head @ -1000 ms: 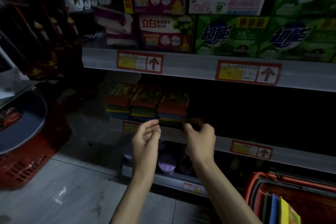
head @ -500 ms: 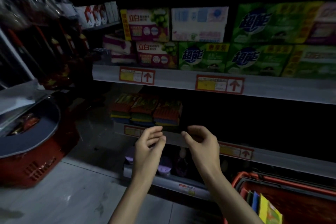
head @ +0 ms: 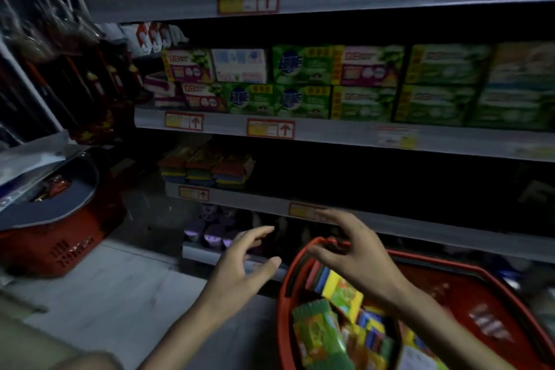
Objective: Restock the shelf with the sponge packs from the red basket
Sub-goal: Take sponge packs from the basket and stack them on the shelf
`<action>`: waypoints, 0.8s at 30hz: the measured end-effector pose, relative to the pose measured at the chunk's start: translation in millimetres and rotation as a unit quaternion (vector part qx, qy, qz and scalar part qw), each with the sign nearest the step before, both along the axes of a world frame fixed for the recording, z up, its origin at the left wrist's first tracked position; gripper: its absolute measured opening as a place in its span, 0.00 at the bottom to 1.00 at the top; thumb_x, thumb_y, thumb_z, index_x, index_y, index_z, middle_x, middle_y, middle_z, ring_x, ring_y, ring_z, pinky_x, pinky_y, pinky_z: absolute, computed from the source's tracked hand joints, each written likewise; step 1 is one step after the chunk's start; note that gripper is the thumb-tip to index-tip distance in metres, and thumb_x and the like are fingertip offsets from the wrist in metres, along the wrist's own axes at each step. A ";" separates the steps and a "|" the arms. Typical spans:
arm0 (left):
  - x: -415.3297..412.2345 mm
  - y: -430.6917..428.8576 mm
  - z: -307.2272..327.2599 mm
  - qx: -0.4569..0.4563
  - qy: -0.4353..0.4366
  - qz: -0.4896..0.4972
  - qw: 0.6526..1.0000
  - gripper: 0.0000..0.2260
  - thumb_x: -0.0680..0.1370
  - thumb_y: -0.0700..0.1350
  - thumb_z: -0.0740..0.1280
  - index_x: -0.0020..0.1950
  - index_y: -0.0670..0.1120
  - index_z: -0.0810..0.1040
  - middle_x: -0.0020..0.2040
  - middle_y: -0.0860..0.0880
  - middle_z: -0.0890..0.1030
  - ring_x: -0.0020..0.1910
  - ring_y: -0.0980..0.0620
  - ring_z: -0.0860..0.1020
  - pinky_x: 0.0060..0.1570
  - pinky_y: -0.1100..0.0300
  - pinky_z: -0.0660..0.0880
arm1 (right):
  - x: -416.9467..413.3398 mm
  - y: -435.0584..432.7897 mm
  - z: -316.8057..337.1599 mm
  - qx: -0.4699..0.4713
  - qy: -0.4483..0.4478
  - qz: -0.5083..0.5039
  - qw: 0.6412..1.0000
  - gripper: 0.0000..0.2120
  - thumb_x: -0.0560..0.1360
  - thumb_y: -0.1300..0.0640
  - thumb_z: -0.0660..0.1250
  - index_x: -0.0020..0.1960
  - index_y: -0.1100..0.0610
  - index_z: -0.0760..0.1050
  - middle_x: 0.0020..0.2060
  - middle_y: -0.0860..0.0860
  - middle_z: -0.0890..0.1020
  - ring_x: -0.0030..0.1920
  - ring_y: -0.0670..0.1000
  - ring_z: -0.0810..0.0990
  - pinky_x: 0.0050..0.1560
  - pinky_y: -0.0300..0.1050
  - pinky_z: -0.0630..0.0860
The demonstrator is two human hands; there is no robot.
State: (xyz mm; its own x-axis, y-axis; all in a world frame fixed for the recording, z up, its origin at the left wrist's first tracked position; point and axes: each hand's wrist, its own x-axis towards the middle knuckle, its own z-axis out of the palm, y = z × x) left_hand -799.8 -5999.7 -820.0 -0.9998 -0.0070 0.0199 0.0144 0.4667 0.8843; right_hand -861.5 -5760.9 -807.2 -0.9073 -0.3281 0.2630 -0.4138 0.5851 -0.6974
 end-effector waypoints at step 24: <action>-29.0 178.1 -81.6 -0.588 0.015 -0.434 0.683 0.42 0.77 0.70 0.62 0.84 0.55 0.50 0.83 0.42 0.55 0.82 0.39 0.54 0.79 0.38 0.49 | 22.5 197.2 -116.8 0.339 -0.267 0.152 0.889 0.54 0.69 0.64 0.76 0.83 0.42 0.48 0.82 0.52 0.55 0.80 0.56 0.58 0.76 0.46 0.63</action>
State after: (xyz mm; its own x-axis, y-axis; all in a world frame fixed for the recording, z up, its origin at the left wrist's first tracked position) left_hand -828.8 -5821.6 -901.6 -0.6165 0.6264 -0.4770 0.7464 0.6578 -0.1009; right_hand -839.0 -5563.7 -923.9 -0.6851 -0.4983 -0.5314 -0.3401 0.8639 -0.3715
